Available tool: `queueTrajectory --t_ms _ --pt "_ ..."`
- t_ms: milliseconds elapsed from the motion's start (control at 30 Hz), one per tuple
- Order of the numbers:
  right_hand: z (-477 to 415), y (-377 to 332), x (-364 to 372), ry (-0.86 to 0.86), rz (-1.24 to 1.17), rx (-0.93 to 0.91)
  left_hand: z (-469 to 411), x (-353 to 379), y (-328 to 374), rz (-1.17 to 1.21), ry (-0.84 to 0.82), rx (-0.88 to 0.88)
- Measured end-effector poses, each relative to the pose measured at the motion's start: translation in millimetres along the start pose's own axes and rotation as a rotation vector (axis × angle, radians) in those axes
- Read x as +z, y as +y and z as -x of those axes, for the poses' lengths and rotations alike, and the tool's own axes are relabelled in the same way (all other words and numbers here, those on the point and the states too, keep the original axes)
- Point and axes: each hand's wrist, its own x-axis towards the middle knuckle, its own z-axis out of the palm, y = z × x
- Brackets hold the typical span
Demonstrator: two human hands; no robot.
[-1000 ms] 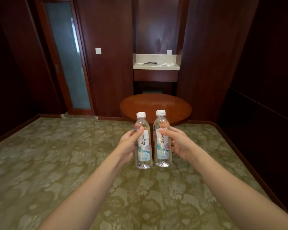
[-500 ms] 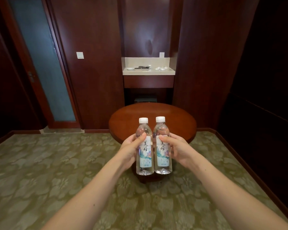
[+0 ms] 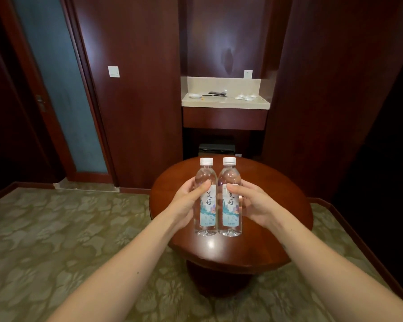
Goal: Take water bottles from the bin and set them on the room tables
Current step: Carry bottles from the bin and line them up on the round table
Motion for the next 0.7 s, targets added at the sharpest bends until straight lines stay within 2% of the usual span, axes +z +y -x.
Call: queueTrajectory --t_ms 233,700 --pt "-109 -3 -26 -0.029 -0.015 0.044 -107 -28 -8 -0.086 0.044 -0.007" --pt "-369 54 -117 0.109 -0.008 0.190 -385 -90 -73 -0.272 -0.059 -0.108"
